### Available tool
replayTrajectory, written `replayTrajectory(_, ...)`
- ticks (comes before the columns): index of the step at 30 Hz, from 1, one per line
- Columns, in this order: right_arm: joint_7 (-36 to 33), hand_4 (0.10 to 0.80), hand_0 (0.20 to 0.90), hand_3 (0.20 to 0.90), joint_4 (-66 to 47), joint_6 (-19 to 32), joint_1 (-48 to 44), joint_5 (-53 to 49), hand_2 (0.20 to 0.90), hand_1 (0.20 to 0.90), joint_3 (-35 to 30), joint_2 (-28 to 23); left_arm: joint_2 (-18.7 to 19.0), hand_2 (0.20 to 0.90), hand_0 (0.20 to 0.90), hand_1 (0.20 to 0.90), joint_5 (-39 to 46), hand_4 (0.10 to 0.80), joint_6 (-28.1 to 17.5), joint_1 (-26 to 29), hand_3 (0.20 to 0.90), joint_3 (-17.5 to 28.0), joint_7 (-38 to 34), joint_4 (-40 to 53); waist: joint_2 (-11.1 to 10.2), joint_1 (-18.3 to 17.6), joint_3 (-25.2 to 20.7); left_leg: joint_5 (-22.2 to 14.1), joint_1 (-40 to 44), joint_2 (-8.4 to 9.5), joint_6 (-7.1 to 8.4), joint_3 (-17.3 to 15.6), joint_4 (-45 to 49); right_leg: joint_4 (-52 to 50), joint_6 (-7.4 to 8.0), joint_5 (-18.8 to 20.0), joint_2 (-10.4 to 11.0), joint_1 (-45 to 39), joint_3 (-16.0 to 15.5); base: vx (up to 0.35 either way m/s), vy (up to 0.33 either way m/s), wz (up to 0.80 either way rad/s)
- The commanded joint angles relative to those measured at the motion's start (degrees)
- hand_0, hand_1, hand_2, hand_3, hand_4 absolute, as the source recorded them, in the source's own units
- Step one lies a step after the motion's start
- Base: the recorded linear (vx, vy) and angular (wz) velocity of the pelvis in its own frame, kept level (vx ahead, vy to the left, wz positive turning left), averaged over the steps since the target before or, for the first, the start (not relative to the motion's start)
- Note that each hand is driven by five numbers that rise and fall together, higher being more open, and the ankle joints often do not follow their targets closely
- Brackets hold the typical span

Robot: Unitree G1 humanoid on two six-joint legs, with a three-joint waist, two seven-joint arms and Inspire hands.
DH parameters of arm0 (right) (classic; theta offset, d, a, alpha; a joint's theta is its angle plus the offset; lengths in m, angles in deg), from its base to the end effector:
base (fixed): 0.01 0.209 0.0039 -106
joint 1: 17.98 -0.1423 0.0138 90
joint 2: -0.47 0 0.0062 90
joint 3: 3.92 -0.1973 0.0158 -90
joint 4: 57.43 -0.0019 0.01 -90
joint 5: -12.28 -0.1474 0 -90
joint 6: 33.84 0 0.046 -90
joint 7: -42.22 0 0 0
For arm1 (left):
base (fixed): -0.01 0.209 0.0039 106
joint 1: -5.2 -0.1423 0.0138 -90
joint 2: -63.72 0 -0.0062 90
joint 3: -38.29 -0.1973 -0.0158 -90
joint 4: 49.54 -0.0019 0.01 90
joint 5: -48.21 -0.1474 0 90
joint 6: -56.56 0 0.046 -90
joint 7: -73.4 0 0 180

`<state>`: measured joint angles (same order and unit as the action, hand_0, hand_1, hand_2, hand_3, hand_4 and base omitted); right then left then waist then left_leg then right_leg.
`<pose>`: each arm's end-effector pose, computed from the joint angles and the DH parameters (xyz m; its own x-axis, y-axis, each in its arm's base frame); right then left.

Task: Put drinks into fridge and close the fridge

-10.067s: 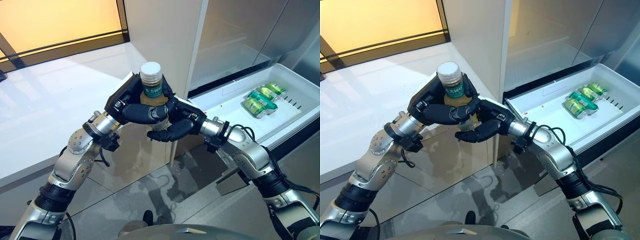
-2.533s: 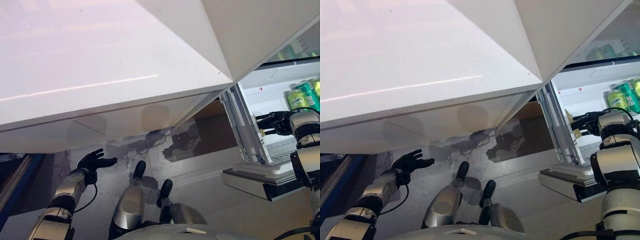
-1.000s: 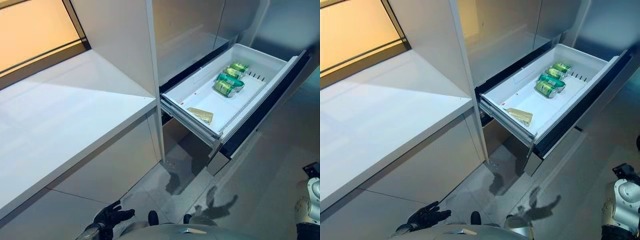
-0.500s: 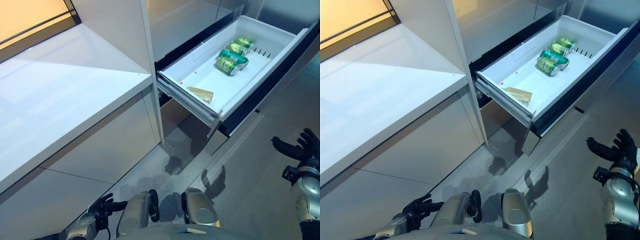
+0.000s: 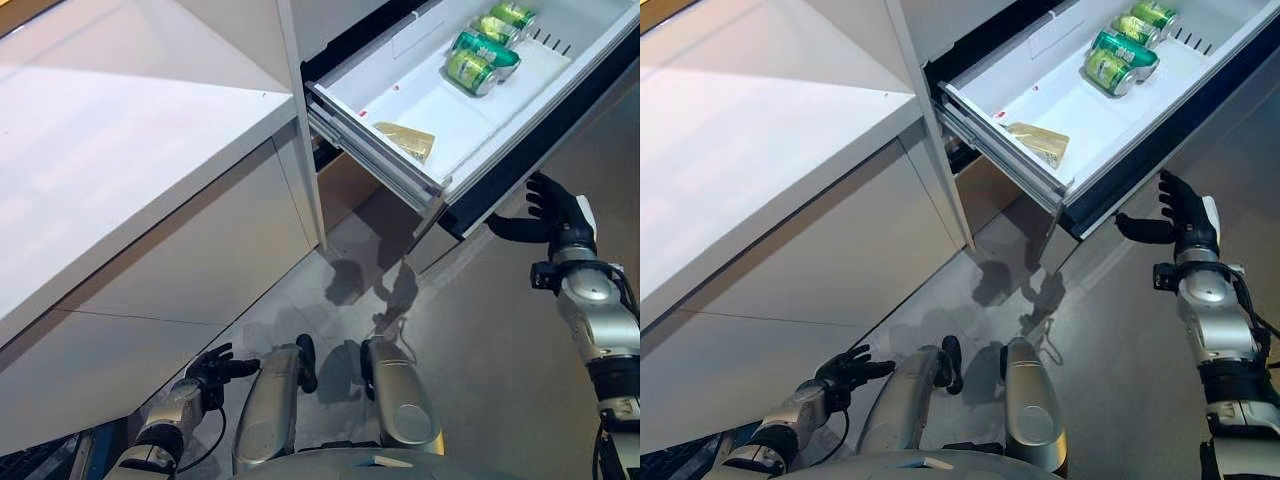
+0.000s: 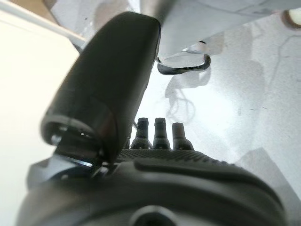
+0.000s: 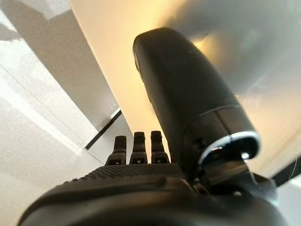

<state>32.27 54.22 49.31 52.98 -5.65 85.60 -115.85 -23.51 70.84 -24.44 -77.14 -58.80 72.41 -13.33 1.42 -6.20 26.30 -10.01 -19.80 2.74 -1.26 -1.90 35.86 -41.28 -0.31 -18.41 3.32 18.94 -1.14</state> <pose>0.2692 -0.3158 0.1047 0.9315 -0.3638 -0.0023 0.3345 0.8589 -0.3878 0.1684 0.2436 -0.0934 0.5672 0.1707 -0.8057 -0.1780 0.9806 0.0824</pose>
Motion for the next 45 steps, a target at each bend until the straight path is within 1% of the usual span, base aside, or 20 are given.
replayTrajectory(1, 1.6, 0.8, 0.9, 0.9, -2.94, 6.34, -13.07, 1.56, 0.9, 0.9, 5.67, -0.95, 2.61, 0.9, 0.9, 0.9, 1.89, 0.8, 0.29, 0.81, 0.9, -2.69, -2.35, 0.95, -0.91, 4.45, -1.85, -3.71, 1.22, 2.15, -3.42, 1.47, 0.66, 4.93, -2.9, 7.22, -1.7, -0.52, -1.84, 0.0, 0.0, 0.0)
replayTrajectory(3, 1.46, 0.8, 0.9, 0.9, -2.77, 6.1, -17.33, 1.46, 0.9, 0.9, 9.23, 0.7, 2.11, 0.9, 0.9, 0.9, 2.48, 0.8, 0.99, 1.88, 0.9, -3.41, -3.4, 1.07, -0.66, 5.03, -1.52, -3.15, 0.88, 2.27, -3.14, 1.53, 0.37, 5.62, -2.73, 7.73, -1.63, -0.46, -1.88, -0.036, 0.002, -0.01)
replayTrajectory(9, 1.22, 0.8, 0.9, 0.9, -0.39, 4.86, -27.79, 0.35, 0.9, 0.9, 17.3, 5.09, 1.26, 0.9, 0.9, 0.9, 3.85, 0.8, 2.03, 4.47, 0.9, -5.19, -4.45, 1.09, -0.14, 6.96, -0.75, -2.45, 0.41, 2.66, -2.73, 1.56, -0.03, 6.64, -2.58, 8.37, -0.98, -0.63, -2.68, -0.029, 0.023, 0.05)
replayTrajectory(14, 1.4, 0.8, 0.9, 0.9, 3.09, 4.7, -34.28, -0.44, 0.9, 0.9, 21.99, 9.02, 0.42, 0.9, 0.9, 0.9, 3.99, 0.8, 2.85, 5.72, 0.9, -6.8, -4.17, 0.86, 0.23, 8.7, -0.52, -2.25, 1.3, 2.97, -2.39, 2.04, -0.13, 7.62, -2.49, 8.73, -0.14, -2.38, -3.52, 0.036, 0.034, 0.07)
replayTrajectory(18, 1.33, 0.8, 0.9, 0.9, 6.34, 5.54, -39.03, -1.32, 0.9, 0.9, 25.03, 12.93, -0.23, 0.9, 0.9, 0.9, 4.34, 0.8, 3.2, 6.69, 0.9, -8.0, -4.11, 0.98, 0.6, 10.21, -0.42, -2.22, 1.96, 3.3, -2.24, 2.34, -0.42, 8.36, -2.38, 9.05, 0.56, -3.48, -4.0, 0.047, 0.044, 0.18)
replayTrajectory(21, 1.33, 0.8, 0.9, 0.9, 8.61, 6.02, -42.43, -1.81, 0.9, 0.9, 27.28, 15.47, -0.7, 0.9, 0.9, 0.9, 4.39, 0.8, 3.76, 7.55, 0.9, -9.16, -3.9, 1.04, 1.01, 11.29, -0.32, -1.56, 2.35, 3.39, -1.99, 2.69, -0.66, 8.74, -2.41, 9.22, 0.99, -4.34, -4.52, 0.042, 0.042, 0.12)
replayTrajectory(23, 1.22, 0.8, 0.9, 0.9, 9.41, 5.66, -44.35, -1.78, 0.9, 0.9, 28.45, 17.05, -0.94, 0.9, 0.9, 0.9, 4.98, 0.8, 3.83, 7.84, 0.9, -10.01, -4.08, 1.13, 1.24, 11.89, -0.21, -1.58, 2.64, 3.59, -2.01, 2.94, -1.01, 8.79, -2.38, 9.36, 1.35, -4.55, -4.78, 0.009, 0.059, 0.16)
replayTrajectory(26, -1.1, 0.8, 0.9, 0.9, 11.54, 6.15, -46.62, -3.49, 0.9, 0.9, 29.51, 18.21, -0.86, 0.9, 0.9, 0.9, 5.39, 0.8, 3.95, 8.19, 0.9, -10.55, -3.92, 1.42, 1.66, 12.65, -0.07, -1.34, 2.94, 3.85, -2.04, 3.15, -1.63, 9.06, -2.36, 9.44, 1.76, -4.81, -5.19, -0.016, 0.062, 0.23)
replayTrajectory(29, -4.22, 0.8, 0.9, 0.9, 13.13, 7.07, -47.73, -3.59, 0.9, 0.9, 29.1, 19.02, -1.04, 0.9, 0.9, 0.9, 4.99, 0.8, 3.28, 8.06, 0.9, -10.88, -2.92, 1.24, 1.78, 13.16, -0.05, -1.3, 3.65, 3.94, -1.95, 3.18, -2.16, 9.42, -2.38, 9.43, 2.2, -5.6, -5.74, 0.002, 0.066, 0.12)
replayTrajectory(31, -5.72, 0.8, 0.9, 0.9, 13.47, 7.12, -47.68, -4.52, 0.9, 0.9, 28.8, 18.84, -1.11, 0.9, 0.9, 0.9, 5.26, 0.8, 2.97, 7.74, 0.9, -11.01, -2.63, 1.3, 1.67, 13.26, -0.25, -1.2, 4.39, 3.95, -1.99, 3.25, -2.93, 10.11, -2.32, 9.58, 2.33, -6.29, -5.86, 0.03, 0.061, 0.12)
replayTrajectory(35, -11.52, 0.8, 0.9, 0.9, 13.23, 8.5, -45.91, -5.05, 0.9, 0.9, 26.31, 17.27, -1.15, 0.9, 0.9, 0.9, 4.67, 0.8, 1.8, 6.58, 0.9, -10.81, -2.24, 1.04, 1.0, 12.91, -0.95, -0.86, 6.69, 3.63, -2.04, 3.32, -5.33, 12.29, -1.93, 10.16, 2.32, -8.15, -5.54, 0.044, 0.054, 0.07)
replayTrajectory(39, -15.25, 0.8, 0.9, 0.9, 8.78, 9.18, -39.66, -3.27, 0.9, 0.9, 22.76, 15.35, -1.11, 0.9, 0.9, 0.9, 5.49, 0.8, 0.7, 5.19, 0.9, -10.26, -2.94, 1.77, -0.3, 11.74, -2.52, 0.02, 9.74, 3.0, -2.11, 3.31, -9.55, 16.19, -1.17, 11.1, 1.79, -10.46, -4.99, 0.006, 0.009, 0.01)
replayTrajectory(40, -16.03, 0.8, 0.9, 0.9, 7.65, 8.82, -37.26, -3.45, 0.9, 0.9, 21.88, 14.77, -1.13, 0.9, 0.9, 0.9, 6.08, 0.8, 0.31, 4.77, 0.9, -9.8, -3.24, 2.1, -0.67, 11.41, -3.02, 0.38, 10.62, 2.82, -2.13, 3.28, -10.86, 17.5, -0.94, 11.47, 1.71, -11.15, -4.93, 0.0, 0.0, 0.0)
replayTrajectory(41, -15.41, 0.8, 0.9, 0.9, 6.53, 9.0, -34.57, -4.15, 0.9, 0.9, 21.07, 14.09, -1.12, 0.9, 0.9, 0.9, 6.36, 0.8, 0.32, 4.39, 0.9, -9.36, -3.42, 2.39, -1.0, 11.06, -3.48, 0.53, 11.34, 2.73, -2.11, 3.26, -11.79, 18.69, -0.78, 11.73, 1.6, -11.8, -4.81, 0.0, 0.0, 0.0)
replayTrajectory(42, -13.85, 0.8, 0.9, 0.9, 4.88, 8.71, -30.11, -4.21, 0.9, 0.9, 19.63, 13.29, -1.11, 0.9, 0.9, 0.9, 6.98, 0.8, 0.22, 3.55, 0.9, -8.52, -3.94, 2.86, -1.5, 10.39, -4.26, 0.8, 12.44, 2.53, -2.03, 3.2, -13.23, 20.47, -0.45, 12.21, 1.45, -12.7, -4.56, 0.0, 0.0, 0.0)
replayTrajectory(44, -13.47, 0.8, 0.9, 0.9, 1.33, 8.2, -21.55, -3.45, 0.9, 0.9, 17.13, 12.79, -1.12, 0.9, 0.9, 0.9, 7.3, 0.8, -0.06, 1.7, 0.9, -6.84, -5.17, 3.11, -2.23, 9.15, -5.77, 1.56, 14.38, 2.21, -1.79, 2.89, -16.14, 23.74, 0.14, 13.18, 1.05, -14.28, -3.95, 0.018, 0.016, -0.12)
replayTrajectory(45, -12.67, 0.8, 0.9, 0.9, 0.18, 8.74, -16.7, -3.22, 0.9, 0.9, 15.72, 12.88, -1.16, 0.9, 0.9, 0.9, 7.48, 0.8, -0.21, 0.52, 0.9, -5.91, -5.85, 3.35, -2.55, 8.56, -6.72, 2.0, 15.45, 2.07, -1.71, 2.64, -17.77, 25.54, 0.5, 13.75, 0.79, -15.19, -3.59, 0.023, 0.004, -0.21)
